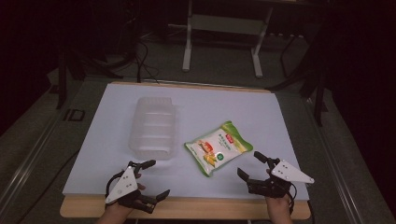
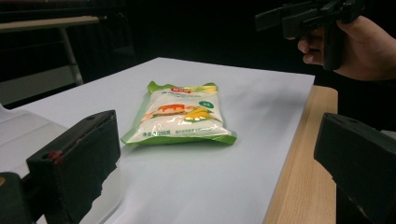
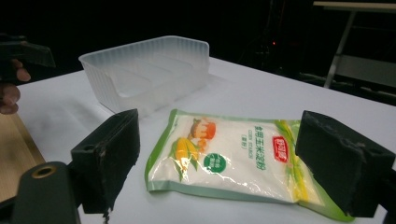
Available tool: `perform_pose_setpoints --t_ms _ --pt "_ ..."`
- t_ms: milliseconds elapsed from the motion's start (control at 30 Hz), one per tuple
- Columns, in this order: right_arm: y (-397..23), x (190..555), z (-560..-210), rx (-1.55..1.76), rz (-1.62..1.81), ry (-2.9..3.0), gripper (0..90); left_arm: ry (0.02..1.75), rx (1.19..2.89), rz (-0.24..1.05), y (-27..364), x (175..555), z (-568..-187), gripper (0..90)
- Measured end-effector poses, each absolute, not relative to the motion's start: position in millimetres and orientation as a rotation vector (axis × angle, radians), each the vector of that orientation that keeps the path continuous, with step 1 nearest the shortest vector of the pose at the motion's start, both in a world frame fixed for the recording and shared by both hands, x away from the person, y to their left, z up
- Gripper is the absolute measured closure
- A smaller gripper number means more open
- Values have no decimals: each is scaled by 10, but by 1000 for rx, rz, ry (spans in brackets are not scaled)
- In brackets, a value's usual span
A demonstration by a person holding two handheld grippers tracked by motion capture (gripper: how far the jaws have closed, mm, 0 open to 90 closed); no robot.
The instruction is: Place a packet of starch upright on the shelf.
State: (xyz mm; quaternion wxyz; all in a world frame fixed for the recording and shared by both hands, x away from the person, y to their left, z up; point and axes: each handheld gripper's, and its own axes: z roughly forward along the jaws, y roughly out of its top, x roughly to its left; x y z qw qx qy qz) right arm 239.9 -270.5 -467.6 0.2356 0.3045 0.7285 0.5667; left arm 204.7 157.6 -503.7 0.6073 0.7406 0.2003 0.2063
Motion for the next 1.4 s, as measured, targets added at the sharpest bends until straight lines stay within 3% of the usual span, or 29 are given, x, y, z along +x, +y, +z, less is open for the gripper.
perform_pose_setpoints --t_ms 400,767,1400 --pt "-2606 2414 -4701 768 1447 2099 144 455 1720 477 1566 2044 -5039 7" --pt "-2425 2314 -4550 712 1580 2166 110 445 1728 485 1555 2028 -5037 7" --pt "-2490 2709 -4092 775 1546 2022 111 447 1733 486 1539 2038 -5052 7"
